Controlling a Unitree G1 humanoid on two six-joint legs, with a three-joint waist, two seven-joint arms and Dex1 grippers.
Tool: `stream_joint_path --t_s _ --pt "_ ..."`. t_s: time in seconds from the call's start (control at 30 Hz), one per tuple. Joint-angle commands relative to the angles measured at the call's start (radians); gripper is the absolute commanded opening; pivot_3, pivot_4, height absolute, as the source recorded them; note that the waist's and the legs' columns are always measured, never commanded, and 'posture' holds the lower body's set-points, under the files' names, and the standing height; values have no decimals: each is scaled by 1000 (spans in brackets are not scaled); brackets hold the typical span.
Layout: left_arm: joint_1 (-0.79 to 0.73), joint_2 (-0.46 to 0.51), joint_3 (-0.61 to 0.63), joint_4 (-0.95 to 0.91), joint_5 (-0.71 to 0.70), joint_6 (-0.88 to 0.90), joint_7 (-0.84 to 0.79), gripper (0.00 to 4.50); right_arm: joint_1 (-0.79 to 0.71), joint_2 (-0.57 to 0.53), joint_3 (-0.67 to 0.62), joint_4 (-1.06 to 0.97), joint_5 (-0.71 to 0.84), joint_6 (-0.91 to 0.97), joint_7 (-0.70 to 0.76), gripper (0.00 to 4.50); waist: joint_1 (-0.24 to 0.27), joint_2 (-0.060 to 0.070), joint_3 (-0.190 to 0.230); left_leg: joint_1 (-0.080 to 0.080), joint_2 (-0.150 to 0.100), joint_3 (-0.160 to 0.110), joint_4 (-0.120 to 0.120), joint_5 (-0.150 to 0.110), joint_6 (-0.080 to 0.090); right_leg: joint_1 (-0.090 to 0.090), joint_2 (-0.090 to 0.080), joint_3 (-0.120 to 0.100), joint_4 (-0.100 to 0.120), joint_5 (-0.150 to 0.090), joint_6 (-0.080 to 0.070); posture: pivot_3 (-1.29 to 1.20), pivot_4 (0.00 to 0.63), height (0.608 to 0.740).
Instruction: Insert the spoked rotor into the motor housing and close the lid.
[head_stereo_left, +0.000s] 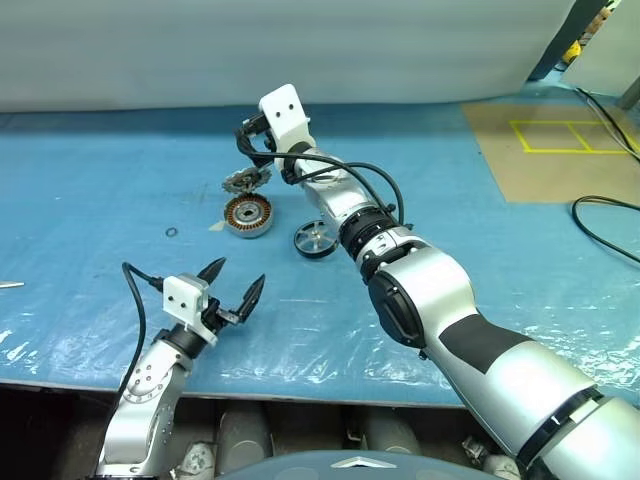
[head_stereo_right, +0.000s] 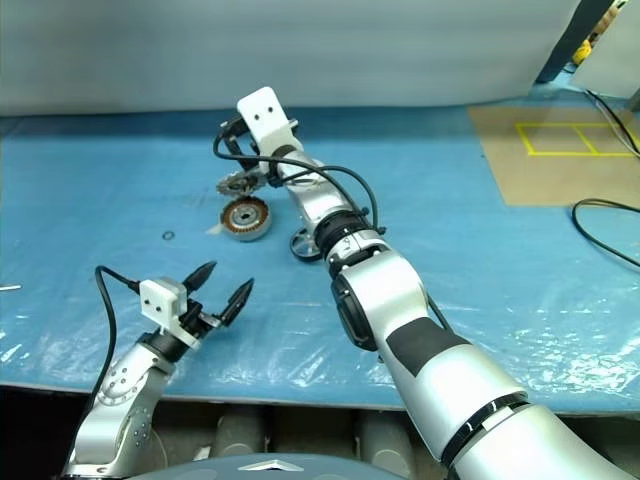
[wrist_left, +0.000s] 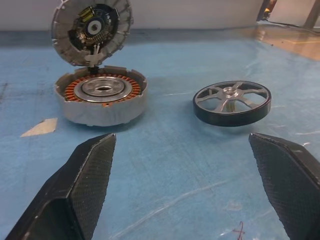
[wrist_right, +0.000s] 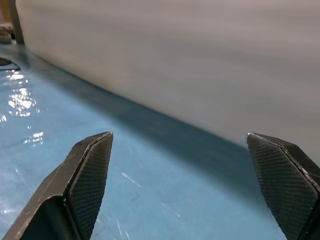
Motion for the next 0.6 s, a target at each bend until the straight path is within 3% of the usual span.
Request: stream_joint_path --t_s 0.03,0.1,0.37,0.47,0.6 --pt "-11 10 1 1 -8 -6 -14 4500 27 39 -75 -98 163 17 324 4481 -3 0 0 0 0 0 0 0 0 0 0 0 0 0 0 0 150 740" --pt "-21 11 1 11 -8 -6 -21 4500 68 46 -79 -162 249 75 594 4481 -4 0 0 0 0 0 0 -1 2 0 0 0 0 0 0 0 150 740" --pt "-54 26 16 35 -15 -5 -36 4500 188 7 180 -320 140 37 975 4481 -2 0 0 -1 2 0 2 -2 4 0 0 -2 1 0 -1 0 150 740" --pt "-57 30 23 41 -17 -9 -37 4500 200 -10 244 -310 98 61 1015 4481 -1 0 0 0 3 0 2 -2 5 1 0 -2 1 0 -1 0 150 740" --pt "-53 31 26 38 -18 -12 -35 4500 185 -25 318 -225 -10 48 947 4481 -1 -1 0 0 2 0 3 -2 4 2 0 -2 1 0 -1 0 150 740"
